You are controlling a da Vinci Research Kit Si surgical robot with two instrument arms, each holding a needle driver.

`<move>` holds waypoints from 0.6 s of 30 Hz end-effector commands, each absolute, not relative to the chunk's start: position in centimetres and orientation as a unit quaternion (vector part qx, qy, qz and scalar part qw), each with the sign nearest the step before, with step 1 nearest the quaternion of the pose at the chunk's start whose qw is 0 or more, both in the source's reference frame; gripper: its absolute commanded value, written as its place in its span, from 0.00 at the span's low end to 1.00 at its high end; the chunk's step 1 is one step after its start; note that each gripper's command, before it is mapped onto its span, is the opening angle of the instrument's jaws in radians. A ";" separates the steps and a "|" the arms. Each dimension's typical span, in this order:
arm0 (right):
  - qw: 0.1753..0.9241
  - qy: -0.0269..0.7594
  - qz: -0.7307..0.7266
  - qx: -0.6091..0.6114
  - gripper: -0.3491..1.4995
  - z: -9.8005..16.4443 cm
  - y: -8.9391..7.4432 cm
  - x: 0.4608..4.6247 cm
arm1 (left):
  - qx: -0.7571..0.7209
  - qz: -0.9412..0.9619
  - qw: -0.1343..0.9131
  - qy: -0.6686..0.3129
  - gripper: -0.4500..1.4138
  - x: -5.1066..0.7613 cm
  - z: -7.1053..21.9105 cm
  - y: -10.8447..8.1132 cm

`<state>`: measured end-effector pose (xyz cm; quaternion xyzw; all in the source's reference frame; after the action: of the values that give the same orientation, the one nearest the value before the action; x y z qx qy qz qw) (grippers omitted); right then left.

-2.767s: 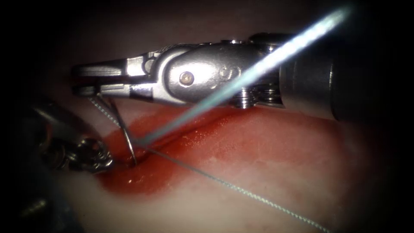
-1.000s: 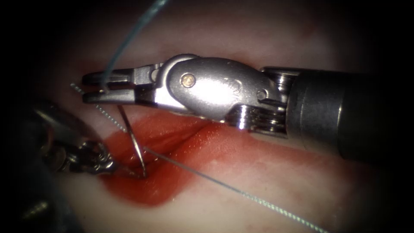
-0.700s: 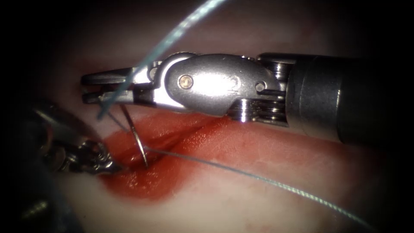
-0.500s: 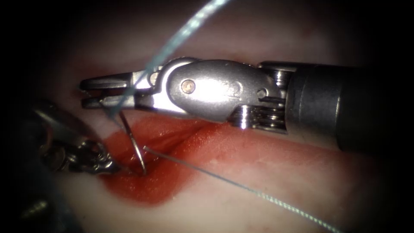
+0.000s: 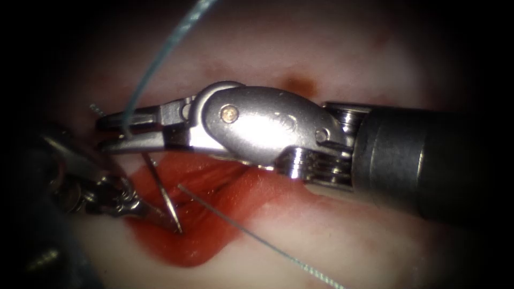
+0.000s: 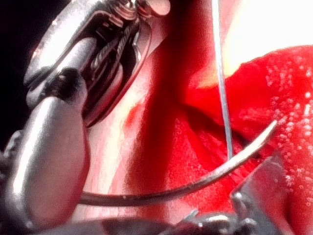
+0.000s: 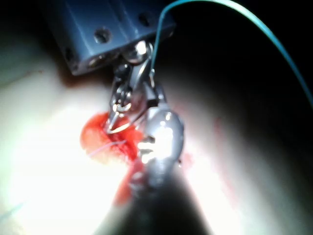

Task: Wound Closure
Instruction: Pass the needle through the bottom of the cut.

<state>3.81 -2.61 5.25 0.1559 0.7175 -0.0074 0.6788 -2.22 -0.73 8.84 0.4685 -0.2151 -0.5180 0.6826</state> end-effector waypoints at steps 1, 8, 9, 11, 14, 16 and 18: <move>0.678 0.718 -0.003 0.156 0.00 5.2 -2.5 3.92 | 0.467 -0.517 0.684 -0.218 0.00 -2.25 8.8 -0.6; 0.681 0.701 0.074 0.198 0.00 5.2 -2.5 3.88 | 0.467 -0.516 0.684 -0.217 0.00 -2.25 8.8 -0.6; 0.681 0.701 0.074 0.198 0.00 5.2 -2.5 3.87 | 0.467 -0.516 0.684 -0.217 0.00 -2.25 8.8 -0.6; 0.683 0.700 0.080 0.193 0.00 5.2 -2.5 3.87 | 0.468 -0.515 0.685 -0.216 0.00 -2.25 8.8 -0.6; 0.686 0.697 0.093 0.188 0.00 5.2 -2.4 3.87 | 0.468 -0.515 0.685 -0.216 0.00 -2.26 8.8 -0.6; 0.689 0.695 0.100 0.177 0.00 5.2 -2.4 3.87 | 0.468 -0.514 0.685 -0.216 0.00 -2.26 8.8 -0.6; 0.694 0.698 0.088 0.153 0.00 5.2 -2.4 3.86 | 0.468 -0.514 0.686 -0.216 0.00 -2.26 8.8 -0.6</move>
<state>3.74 -2.45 5.28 0.1550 0.6948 0.0921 0.6962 -2.22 -0.76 8.84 0.4703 -0.2133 -0.5140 0.6849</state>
